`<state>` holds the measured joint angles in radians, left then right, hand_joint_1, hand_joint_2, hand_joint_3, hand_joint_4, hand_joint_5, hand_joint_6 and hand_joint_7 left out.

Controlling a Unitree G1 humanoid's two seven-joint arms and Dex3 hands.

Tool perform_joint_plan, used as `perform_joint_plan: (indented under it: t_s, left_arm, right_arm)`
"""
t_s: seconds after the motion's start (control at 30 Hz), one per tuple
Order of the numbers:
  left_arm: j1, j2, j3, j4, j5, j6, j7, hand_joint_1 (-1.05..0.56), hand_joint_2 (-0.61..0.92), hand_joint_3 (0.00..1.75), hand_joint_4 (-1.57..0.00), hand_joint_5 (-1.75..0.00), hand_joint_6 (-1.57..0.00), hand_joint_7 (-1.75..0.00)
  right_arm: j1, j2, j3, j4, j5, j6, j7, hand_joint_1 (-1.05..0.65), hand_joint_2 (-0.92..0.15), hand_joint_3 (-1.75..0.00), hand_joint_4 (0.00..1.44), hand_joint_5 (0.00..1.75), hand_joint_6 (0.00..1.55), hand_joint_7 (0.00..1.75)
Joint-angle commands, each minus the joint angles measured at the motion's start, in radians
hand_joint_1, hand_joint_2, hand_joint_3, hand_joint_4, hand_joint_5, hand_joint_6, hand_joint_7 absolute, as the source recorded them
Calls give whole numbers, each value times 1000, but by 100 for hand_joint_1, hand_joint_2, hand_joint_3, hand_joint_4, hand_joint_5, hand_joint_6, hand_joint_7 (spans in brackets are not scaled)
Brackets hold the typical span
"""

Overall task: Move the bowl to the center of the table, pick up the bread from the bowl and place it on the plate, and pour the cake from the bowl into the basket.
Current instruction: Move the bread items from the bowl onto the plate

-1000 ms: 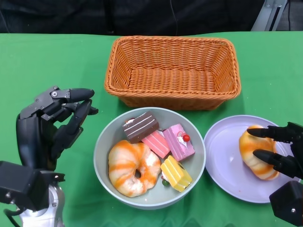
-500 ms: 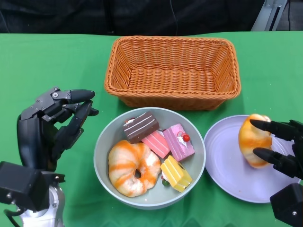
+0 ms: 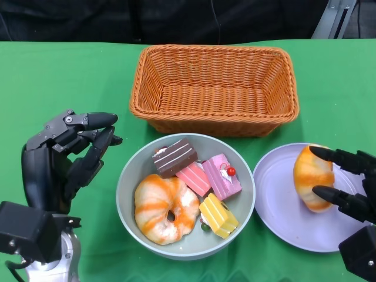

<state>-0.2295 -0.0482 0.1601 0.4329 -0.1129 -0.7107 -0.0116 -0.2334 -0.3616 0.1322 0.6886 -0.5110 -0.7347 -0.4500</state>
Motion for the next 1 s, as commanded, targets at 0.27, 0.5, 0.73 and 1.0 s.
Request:
perform_joint_plan:
  t_s: [0.27,0.5,0.73,1.0]
  left_arm:
    - [-9,12,7,4,-1,-20,1,-21,92,25,-82,-118,-97,-67]
    - [-11,13,9,9,3,-23,5,-22,92,25,-82,-119,-97,-67]
    - [-12,11,6,9,-13,-22,-6,-21,92,24,-82,-119,-97,-67]
    - [-12,11,6,11,-2,-23,4,-21,92,25,-81,-119,-98,-67]
  right_arm:
    - [14,-38,-8,-32,25,23,107,-34,-86,0,85,42,69,0]
    - [31,-64,1,-101,7,80,164,-51,-91,-1,82,34,62,1]
    - [52,-63,-8,-166,8,133,188,-59,-92,-2,80,18,66,2]
    - [77,-45,-24,-247,47,132,203,-52,-91,-1,83,15,69,2]
